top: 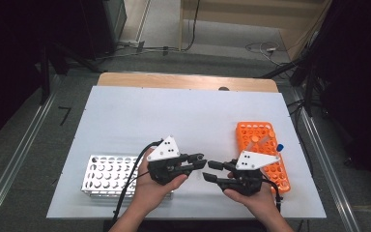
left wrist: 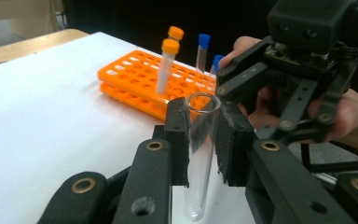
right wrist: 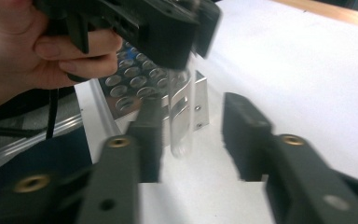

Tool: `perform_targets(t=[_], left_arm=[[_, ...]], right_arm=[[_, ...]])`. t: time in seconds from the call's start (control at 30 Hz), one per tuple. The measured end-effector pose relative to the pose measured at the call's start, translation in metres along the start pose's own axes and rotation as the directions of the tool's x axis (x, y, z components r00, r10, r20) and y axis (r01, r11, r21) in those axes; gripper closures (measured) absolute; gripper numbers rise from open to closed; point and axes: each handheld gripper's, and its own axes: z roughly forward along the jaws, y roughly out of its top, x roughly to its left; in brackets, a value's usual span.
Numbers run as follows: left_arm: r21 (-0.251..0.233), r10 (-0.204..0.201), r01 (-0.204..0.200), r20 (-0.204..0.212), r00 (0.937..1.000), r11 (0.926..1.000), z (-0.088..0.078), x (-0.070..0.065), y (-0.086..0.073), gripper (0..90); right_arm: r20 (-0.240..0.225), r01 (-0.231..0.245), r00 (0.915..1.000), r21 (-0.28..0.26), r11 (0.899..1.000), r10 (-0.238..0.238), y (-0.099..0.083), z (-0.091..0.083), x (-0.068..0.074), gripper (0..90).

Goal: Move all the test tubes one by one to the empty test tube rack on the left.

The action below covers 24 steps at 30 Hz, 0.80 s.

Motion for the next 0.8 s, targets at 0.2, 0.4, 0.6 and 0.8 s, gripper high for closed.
perform_targets(t=[0.2,0.4,0.6,0.8], left_arm=[[-0.018,-0.014,0.014,-0.035,0.9993,0.9997,-0.015,0.009,0.002,76.8],[-0.038,-0.023,0.020,-0.077,0.9967,0.9991,-0.032,0.017,0.003,76.8],[-0.058,-0.036,0.029,-0.118,0.9924,0.9979,-0.050,0.025,0.002,76.8],[-0.071,-0.041,0.030,-0.156,0.9870,0.9970,-0.066,0.030,0.001,76.8]], right_arm=[[0.020,-0.009,0.9998,-0.033,0.999,0.009,0.001,-0.015,-0.006,28.1],[0.047,-0.013,0.9988,-0.044,0.999,0.015,0.001,-0.025,-0.009,1.8],[0.053,-0.037,0.9978,-0.072,0.997,0.041,0.000,-0.037,-0.017,0.0],[0.083,-0.046,0.9951,-0.087,0.995,0.053,-0.001,-0.049,-0.023,0.0]])
